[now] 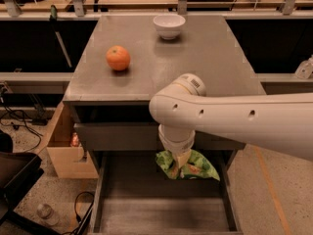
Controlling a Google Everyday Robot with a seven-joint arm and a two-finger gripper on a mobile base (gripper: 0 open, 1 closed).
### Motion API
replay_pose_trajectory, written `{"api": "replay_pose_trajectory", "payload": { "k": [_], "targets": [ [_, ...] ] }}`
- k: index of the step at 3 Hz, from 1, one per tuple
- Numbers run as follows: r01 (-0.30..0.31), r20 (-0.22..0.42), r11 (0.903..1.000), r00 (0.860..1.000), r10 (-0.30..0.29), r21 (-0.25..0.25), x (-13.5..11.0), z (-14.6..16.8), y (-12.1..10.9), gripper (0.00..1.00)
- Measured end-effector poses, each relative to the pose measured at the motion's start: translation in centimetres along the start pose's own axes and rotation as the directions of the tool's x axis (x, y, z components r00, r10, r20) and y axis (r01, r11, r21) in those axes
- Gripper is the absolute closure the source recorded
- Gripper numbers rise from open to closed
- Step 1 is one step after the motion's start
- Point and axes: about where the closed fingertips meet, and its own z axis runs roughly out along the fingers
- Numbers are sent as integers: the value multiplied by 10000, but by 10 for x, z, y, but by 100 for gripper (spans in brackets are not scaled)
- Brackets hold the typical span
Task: Pick green rice chip bag from middle drawer and place on counter
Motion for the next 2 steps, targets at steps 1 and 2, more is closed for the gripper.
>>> {"api": "replay_pose_trajectory", "payload": {
  "k": [1, 2],
  "targets": [
    [-539, -585, 9981, 9969, 520, -303, 7, -77, -5, 100],
    [-536, -660, 9959, 9966, 488, -729, 9, -76, 6, 100]
  ]
}}
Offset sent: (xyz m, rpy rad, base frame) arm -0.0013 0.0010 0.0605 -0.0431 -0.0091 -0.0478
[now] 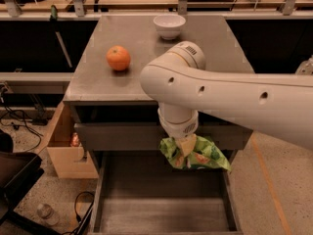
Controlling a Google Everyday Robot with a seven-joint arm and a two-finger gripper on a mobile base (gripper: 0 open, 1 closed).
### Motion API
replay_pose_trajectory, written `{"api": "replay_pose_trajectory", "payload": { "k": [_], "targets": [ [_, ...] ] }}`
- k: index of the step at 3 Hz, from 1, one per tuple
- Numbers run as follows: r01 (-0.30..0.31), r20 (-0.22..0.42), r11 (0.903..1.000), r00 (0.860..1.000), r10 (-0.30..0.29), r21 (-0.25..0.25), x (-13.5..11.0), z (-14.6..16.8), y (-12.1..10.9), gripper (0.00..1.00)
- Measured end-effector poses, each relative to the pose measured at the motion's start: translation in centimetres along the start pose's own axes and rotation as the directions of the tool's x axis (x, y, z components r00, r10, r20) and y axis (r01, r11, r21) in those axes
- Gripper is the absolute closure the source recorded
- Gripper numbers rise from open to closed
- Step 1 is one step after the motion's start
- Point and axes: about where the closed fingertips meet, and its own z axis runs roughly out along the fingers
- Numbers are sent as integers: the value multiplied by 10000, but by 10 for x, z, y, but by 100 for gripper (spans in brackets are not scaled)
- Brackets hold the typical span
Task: Pick green rice chip bag from middle drawer and place on counter
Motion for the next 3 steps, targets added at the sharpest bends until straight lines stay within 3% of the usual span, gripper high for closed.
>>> {"api": "replay_pose_trajectory", "payload": {
  "k": [2, 3],
  "targets": [
    [-39, -19, 9999, 10000, 39, 120, 0, -2, -1, 100],
    [-391, -609, 9990, 9973, 405, 236, 12, -43, 4, 100]
  ]
}}
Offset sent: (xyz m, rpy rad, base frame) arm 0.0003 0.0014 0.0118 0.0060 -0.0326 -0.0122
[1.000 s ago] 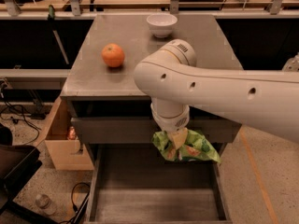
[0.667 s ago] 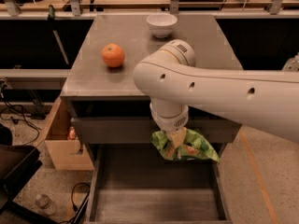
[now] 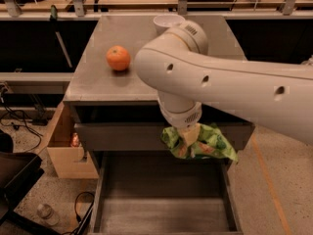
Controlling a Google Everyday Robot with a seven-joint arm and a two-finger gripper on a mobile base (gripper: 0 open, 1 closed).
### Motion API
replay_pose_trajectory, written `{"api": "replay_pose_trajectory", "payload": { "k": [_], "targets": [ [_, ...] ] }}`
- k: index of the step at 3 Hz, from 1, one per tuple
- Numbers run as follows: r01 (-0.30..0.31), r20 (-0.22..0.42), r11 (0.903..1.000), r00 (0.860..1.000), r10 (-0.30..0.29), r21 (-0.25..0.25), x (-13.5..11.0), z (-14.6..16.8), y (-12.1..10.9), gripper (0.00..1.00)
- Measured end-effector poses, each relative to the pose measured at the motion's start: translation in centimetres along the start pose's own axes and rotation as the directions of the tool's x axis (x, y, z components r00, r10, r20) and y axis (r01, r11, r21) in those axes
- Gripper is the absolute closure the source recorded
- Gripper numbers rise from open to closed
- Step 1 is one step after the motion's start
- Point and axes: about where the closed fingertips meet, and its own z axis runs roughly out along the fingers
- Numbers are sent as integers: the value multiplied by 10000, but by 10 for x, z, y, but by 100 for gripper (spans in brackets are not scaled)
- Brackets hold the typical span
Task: Pick green rice chip bag from middle drawer and place on counter
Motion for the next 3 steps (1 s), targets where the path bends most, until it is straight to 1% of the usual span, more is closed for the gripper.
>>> {"api": "replay_pose_trajectory", "payload": {
  "k": [1, 2, 3],
  "targets": [
    [-870, -1258, 9924, 9872, 976, 873, 39, -98, -8, 100],
    [-1159, -2198, 9762, 9631, 1556, 1835, 74, -180, -23, 100],
    [-779, -2794, 9532, 9462, 1630, 2921, 104, -234, -38, 100]
  ]
}}
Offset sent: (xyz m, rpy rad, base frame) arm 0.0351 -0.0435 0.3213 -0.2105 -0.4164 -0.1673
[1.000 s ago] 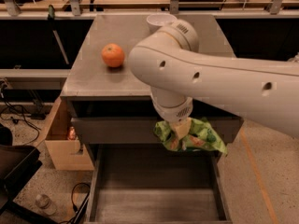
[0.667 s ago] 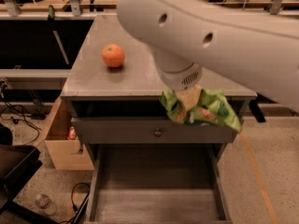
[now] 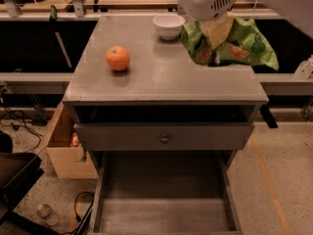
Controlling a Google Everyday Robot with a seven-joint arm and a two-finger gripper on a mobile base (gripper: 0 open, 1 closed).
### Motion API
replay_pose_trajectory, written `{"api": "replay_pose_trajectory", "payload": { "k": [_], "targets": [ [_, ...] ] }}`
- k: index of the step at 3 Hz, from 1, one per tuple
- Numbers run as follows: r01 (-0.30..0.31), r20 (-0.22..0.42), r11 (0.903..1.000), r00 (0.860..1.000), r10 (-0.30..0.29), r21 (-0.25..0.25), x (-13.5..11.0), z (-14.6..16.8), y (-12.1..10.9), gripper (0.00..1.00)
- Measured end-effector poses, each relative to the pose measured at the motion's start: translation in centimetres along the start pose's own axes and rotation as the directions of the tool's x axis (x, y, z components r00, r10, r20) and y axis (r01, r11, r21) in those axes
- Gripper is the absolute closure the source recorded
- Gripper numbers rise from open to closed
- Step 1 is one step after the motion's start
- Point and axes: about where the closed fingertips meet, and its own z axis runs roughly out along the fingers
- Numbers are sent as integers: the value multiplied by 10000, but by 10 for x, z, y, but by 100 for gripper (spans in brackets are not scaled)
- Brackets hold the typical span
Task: Pick green rice chip bag from middle drawer and place on counter
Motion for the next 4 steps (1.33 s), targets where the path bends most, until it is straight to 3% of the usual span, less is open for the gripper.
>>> {"api": "replay_pose_trajectory", "payload": {
  "k": [1, 2, 3, 4],
  "targets": [
    [478, -212, 9949, 9987, -461, 883, 35, -7, -9, 100],
    [906, 272, 9826, 9950, -963, 1622, 54, 17, 2, 100],
    [1135, 1162, 9700, 9832, -1408, 2151, 56, 63, 11, 100],
    [1112, 2119, 9228, 9566, -1999, 3688, 49, 101, -13, 100]
  ]
}}
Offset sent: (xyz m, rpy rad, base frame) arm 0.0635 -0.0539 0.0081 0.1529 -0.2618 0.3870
